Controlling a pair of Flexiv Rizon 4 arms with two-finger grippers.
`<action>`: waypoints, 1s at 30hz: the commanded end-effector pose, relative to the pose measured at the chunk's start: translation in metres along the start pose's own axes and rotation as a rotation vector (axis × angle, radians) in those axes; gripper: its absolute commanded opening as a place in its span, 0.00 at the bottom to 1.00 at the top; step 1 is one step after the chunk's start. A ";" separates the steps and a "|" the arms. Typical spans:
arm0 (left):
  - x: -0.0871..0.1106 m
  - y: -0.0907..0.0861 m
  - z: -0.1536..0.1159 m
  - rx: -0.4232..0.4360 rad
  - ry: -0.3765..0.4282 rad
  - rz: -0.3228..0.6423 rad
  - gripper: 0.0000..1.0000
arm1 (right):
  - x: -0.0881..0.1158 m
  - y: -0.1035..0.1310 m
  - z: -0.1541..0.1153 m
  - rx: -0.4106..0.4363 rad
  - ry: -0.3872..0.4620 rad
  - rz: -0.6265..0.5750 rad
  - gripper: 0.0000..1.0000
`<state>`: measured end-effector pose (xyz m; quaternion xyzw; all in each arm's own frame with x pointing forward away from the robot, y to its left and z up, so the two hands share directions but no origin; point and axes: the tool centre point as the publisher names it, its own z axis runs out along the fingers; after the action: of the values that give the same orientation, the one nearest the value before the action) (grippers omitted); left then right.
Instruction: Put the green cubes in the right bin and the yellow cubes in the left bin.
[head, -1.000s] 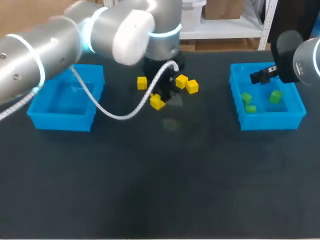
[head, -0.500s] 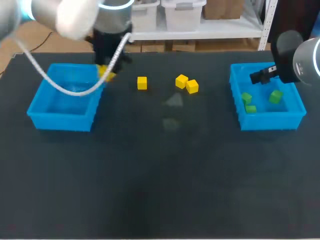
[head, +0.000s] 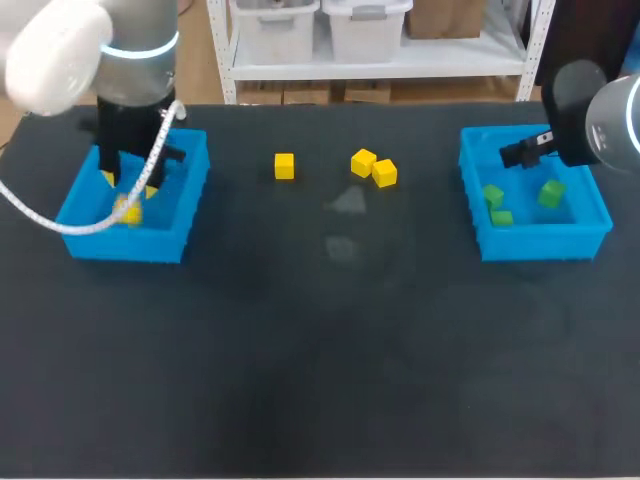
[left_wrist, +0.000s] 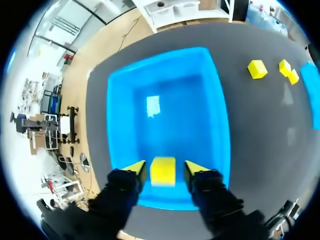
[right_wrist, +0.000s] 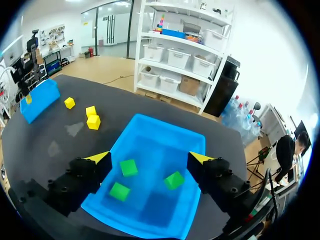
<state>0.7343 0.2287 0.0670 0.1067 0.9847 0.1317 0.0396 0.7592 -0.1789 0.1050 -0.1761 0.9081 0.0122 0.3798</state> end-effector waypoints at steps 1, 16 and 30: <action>0.007 0.003 -0.002 0.029 -0.158 0.009 1.00 | 0.001 0.000 0.001 0.001 -0.008 0.001 1.00; -0.065 -0.077 -0.073 0.169 -0.295 0.268 1.00 | 0.001 0.000 0.001 0.001 -0.008 0.001 1.00; -0.099 -0.186 -0.037 0.265 -0.148 0.308 1.00 | 0.001 0.000 0.001 0.001 -0.008 0.001 1.00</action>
<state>0.7647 0.0436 0.0731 0.2670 0.9548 -0.0219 0.1286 0.7592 -0.1789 0.1050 -0.1762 0.9080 0.0122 0.3799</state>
